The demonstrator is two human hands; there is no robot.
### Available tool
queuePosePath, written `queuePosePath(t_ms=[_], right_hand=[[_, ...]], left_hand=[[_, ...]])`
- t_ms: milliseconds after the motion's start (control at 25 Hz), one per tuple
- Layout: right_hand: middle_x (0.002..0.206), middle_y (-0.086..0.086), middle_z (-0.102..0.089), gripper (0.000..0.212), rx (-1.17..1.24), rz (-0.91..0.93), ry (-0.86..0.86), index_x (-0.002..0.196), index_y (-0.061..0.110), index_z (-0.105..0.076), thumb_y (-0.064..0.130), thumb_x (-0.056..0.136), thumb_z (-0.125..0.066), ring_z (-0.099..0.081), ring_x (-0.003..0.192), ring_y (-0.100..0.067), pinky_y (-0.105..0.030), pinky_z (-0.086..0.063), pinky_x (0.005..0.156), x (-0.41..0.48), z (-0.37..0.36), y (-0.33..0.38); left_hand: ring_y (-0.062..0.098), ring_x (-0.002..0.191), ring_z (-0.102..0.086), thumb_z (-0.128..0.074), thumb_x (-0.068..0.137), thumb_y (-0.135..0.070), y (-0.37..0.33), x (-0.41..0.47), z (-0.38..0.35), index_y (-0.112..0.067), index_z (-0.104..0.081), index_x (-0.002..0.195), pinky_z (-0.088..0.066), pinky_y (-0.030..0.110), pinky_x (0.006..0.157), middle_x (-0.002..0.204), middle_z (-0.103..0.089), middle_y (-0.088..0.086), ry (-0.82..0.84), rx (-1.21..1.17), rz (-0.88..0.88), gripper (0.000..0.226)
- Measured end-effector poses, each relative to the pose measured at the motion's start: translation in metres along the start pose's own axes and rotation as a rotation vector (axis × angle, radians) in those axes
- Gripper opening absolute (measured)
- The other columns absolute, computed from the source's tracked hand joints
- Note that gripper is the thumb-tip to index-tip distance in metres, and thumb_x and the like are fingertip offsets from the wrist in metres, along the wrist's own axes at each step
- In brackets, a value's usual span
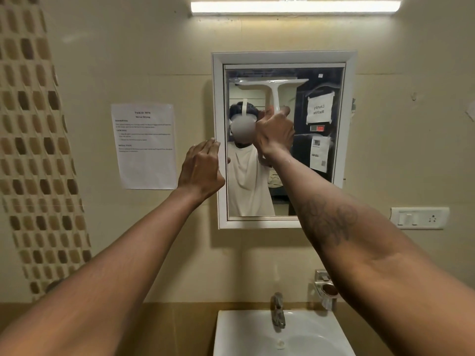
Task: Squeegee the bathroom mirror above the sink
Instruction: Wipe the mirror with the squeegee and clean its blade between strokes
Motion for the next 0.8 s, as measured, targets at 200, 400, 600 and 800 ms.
queuePosePath(t_ms=[200, 400, 600, 800], right_hand=[[0.079, 0.005, -0.048, 0.026, -0.035, -0.060, 0.046, 0.110, 0.019, -0.038, 0.045, 0.108, -0.042, -0.051, 0.066, -0.013, -0.028, -0.038, 0.053, -0.016, -0.014, -0.025], [0.085, 0.001, -0.053, 0.033, -0.042, -0.060, 0.054, 0.113, 0.017, -0.040, 0.049, 0.108, -0.038, -0.057, 0.071, -0.017, -0.028, -0.040, 0.053, -0.044, -0.020, -0.051], [0.101, -0.008, -0.058, 0.042, -0.085, -0.077, 0.079, 0.125, 0.012, -0.043, 0.049, 0.108, -0.036, -0.060, 0.082, -0.024, -0.033, -0.043, 0.061, -0.073, -0.023, -0.079], [0.099, -0.008, -0.059, 0.049, -0.087, -0.131, 0.130, 0.141, 0.011, -0.036, 0.046, 0.107, -0.037, -0.060, 0.084, -0.029, -0.042, -0.049, 0.067, -0.112, -0.023, -0.109]], left_hand=[[0.029, 0.142, -0.045, -0.056, 0.082, -0.007, 0.001, 0.008, -0.007, -0.002, -0.048, 0.144, -0.033, 0.045, 0.121, 0.149, -0.052, 0.015, 0.002, -0.016, -0.010, 0.063], [0.033, 0.130, -0.054, -0.059, 0.078, -0.003, -0.011, 0.010, -0.012, -0.004, -0.055, 0.135, -0.038, 0.042, 0.113, 0.135, -0.061, 0.015, -0.032, -0.069, -0.041, 0.058], [0.030, 0.143, -0.045, -0.058, 0.081, -0.005, -0.019, 0.009, -0.021, -0.003, -0.048, 0.145, -0.034, 0.048, 0.121, 0.150, -0.052, 0.015, 0.019, -0.074, -0.024, 0.065], [0.029, 0.141, -0.047, -0.057, 0.077, -0.003, -0.022, -0.002, -0.029, -0.004, -0.050, 0.142, -0.034, 0.048, 0.120, 0.150, -0.052, 0.012, 0.047, -0.069, -0.028, 0.065]])
Point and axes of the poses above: each hand's wrist, its own x-axis towards the middle knuckle, its own z-axis out of the back of the hand, y = z × x, the point moved 5 cm from there along x, towards the middle knuckle
